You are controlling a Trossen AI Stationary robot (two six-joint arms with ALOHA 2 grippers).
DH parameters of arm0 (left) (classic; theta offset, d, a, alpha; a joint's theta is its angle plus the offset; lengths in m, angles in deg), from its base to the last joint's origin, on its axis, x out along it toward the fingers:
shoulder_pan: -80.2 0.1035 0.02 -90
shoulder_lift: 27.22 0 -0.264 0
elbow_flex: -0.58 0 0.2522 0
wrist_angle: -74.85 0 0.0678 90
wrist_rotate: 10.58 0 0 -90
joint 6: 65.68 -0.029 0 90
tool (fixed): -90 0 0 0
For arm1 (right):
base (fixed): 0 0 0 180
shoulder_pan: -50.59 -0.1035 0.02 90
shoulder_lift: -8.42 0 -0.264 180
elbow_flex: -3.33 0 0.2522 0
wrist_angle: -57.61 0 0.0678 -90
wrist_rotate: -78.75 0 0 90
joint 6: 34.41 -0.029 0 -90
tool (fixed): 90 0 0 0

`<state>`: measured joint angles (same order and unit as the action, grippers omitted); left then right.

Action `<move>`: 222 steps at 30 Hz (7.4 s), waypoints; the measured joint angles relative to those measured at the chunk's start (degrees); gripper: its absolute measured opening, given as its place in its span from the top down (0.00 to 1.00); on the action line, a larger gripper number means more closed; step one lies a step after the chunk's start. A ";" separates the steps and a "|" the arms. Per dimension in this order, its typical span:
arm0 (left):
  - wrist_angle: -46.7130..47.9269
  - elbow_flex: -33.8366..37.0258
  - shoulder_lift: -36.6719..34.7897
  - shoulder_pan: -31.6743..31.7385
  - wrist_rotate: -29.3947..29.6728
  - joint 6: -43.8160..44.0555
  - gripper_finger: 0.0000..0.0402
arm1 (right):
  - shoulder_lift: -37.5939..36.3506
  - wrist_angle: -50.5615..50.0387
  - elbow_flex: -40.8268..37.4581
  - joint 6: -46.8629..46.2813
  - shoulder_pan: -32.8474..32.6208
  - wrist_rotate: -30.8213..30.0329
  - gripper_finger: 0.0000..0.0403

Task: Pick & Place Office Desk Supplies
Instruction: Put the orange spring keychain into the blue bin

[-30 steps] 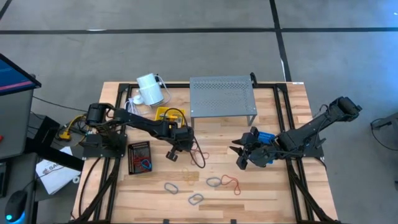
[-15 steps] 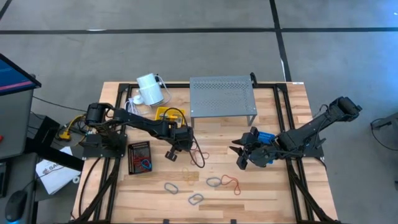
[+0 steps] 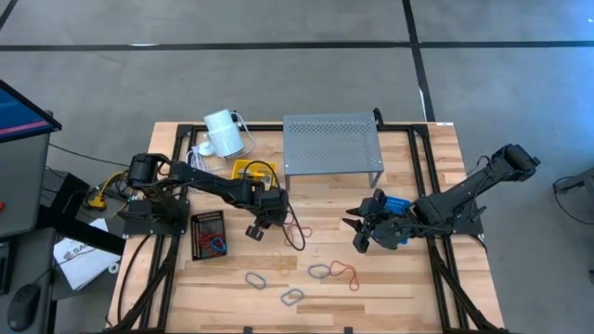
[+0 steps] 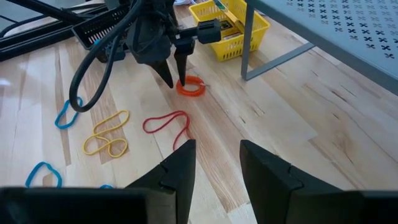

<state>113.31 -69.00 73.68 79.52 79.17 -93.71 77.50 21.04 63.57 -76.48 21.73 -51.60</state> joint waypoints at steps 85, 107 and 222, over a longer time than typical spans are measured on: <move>-36.18 5.33 -27.26 0.46 -21.07 14.71 0.99 | 8.27 49.81 0.11 40.63 13.43 19.78 0.46; -34.54 5.27 -27.21 0.46 -21.03 14.60 0.99 | 17.51 47.81 8.35 42.08 13.58 21.07 0.53; -25.23 16.24 -32.27 0.17 -8.35 19.31 0.55 | 8.98 -41.24 -1.25 -45.86 -7.28 17.99 0.98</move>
<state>88.08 -52.76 41.41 79.68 70.82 -74.41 86.48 -20.20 62.33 -122.33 14.45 -33.62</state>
